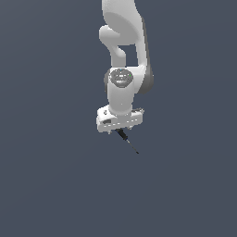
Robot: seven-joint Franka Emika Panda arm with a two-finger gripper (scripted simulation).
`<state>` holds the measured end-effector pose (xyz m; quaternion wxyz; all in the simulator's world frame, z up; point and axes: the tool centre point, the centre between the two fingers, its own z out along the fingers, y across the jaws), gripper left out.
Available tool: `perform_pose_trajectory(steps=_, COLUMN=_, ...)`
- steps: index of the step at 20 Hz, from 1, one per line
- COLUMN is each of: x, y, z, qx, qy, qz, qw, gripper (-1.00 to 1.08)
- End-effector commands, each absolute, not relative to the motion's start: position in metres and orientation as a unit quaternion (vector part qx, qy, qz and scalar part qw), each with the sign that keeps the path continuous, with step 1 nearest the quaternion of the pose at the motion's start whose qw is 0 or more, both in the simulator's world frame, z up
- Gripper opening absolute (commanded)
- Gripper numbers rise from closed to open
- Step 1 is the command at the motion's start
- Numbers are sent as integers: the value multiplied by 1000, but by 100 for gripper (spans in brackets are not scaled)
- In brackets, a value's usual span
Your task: Pick up the object and move it to a goal position.
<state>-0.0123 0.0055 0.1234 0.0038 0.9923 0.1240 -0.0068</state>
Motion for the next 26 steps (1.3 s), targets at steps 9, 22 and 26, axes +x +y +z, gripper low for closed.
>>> perform_pose_trajectory(steps=9, x=-22, y=32, z=79, qx=965, qy=264, qz=-2, qw=2, gripper=100)
perform_pose_trajectory(steps=22, x=-26, y=41, z=65, qx=952, qy=305, qz=0, qw=0, gripper=100)
perform_pose_trajectory(steps=26, x=-26, y=41, z=54, qx=952, qy=306, qz=0, qw=0, gripper=100)
